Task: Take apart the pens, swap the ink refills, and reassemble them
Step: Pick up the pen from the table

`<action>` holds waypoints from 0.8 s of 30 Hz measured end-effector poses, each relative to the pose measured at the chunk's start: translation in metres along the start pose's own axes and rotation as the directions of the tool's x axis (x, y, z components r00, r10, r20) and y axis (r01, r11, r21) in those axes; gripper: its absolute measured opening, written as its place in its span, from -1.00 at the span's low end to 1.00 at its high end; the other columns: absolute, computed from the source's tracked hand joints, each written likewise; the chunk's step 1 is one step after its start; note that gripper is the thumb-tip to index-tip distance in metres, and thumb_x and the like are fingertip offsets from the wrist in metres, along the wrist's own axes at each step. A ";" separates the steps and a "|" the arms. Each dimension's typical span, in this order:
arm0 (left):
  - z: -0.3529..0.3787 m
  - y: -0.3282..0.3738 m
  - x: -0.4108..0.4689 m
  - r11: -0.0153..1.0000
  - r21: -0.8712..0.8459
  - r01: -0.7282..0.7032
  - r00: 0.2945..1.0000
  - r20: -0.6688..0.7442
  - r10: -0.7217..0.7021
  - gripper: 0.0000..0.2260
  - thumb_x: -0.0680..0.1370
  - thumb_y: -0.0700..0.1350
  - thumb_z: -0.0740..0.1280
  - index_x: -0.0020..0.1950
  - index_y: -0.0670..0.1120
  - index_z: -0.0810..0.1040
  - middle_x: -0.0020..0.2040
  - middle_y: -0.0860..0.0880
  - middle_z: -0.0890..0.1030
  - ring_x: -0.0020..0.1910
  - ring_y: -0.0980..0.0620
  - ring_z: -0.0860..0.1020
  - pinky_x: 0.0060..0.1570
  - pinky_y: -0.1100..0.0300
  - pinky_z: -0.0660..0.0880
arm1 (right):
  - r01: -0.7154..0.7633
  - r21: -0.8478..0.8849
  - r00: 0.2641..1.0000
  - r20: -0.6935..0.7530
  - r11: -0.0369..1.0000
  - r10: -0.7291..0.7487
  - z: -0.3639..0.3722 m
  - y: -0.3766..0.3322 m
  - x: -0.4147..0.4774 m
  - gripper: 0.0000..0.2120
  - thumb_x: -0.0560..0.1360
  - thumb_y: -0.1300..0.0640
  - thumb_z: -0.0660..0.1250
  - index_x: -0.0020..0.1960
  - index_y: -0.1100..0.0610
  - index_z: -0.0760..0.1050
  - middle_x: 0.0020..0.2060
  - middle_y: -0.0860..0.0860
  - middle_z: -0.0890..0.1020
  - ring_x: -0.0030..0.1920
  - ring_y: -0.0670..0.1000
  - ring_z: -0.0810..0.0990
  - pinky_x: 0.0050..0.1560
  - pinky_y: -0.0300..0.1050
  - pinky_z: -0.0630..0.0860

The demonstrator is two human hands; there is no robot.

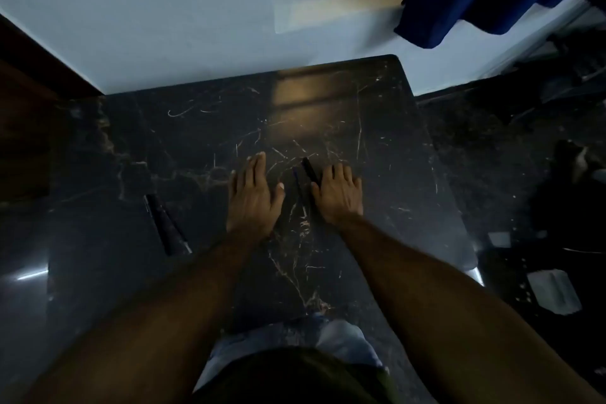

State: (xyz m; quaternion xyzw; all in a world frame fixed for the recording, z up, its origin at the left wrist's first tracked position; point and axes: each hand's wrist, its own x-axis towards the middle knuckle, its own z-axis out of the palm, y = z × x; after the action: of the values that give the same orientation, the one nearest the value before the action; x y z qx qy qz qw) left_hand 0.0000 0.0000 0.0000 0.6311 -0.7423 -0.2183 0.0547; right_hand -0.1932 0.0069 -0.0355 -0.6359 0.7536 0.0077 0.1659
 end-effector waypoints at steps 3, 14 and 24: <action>0.001 0.000 -0.001 0.998 -0.058 0.019 1.000 -0.015 -0.020 -0.34 0.75 0.08 0.20 0.75 -0.15 0.05 0.74 -0.18 0.18 0.73 -0.15 0.13 0.70 -0.20 0.00 | -0.020 -0.027 0.999 0.029 0.999 0.021 -0.003 0.000 0.009 -0.55 0.63 -0.05 0.28 0.42 0.17 0.43 0.38 0.18 0.49 0.41 0.21 0.41 0.34 0.23 0.41; -0.050 0.045 0.018 0.692 -0.713 0.115 0.987 0.003 -0.161 -0.51 0.74 -0.09 0.33 0.67 -0.09 0.33 0.32 0.03 0.62 0.29 0.09 0.60 0.39 0.03 0.50 | 0.229 0.476 0.971 -0.055 0.849 -0.231 -0.075 0.004 -0.007 -0.86 0.68 0.13 0.30 0.20 0.15 0.49 -0.05 0.10 0.63 -0.14 0.04 0.58 -0.19 -0.14 0.40; -0.133 0.089 -0.010 0.069 -0.998 -0.003 0.996 -0.009 -0.091 -0.79 0.47 -0.16 0.59 0.09 -0.03 0.77 -0.03 -0.02 0.79 -0.02 0.04 0.76 -0.05 0.23 0.70 | 0.594 0.326 0.798 -0.354 0.735 -0.488 -0.196 -0.014 -0.054 -0.85 0.70 0.09 0.27 0.21 0.11 0.52 -0.04 -0.07 0.52 -0.08 -0.03 0.47 -0.14 -0.11 0.45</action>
State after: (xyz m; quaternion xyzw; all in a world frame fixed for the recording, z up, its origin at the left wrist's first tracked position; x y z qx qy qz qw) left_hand -0.0321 -0.0144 0.1566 0.4535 -0.3723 -0.6455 0.4890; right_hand -0.2190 0.0124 0.1666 -0.7731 0.5316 -0.2826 0.1996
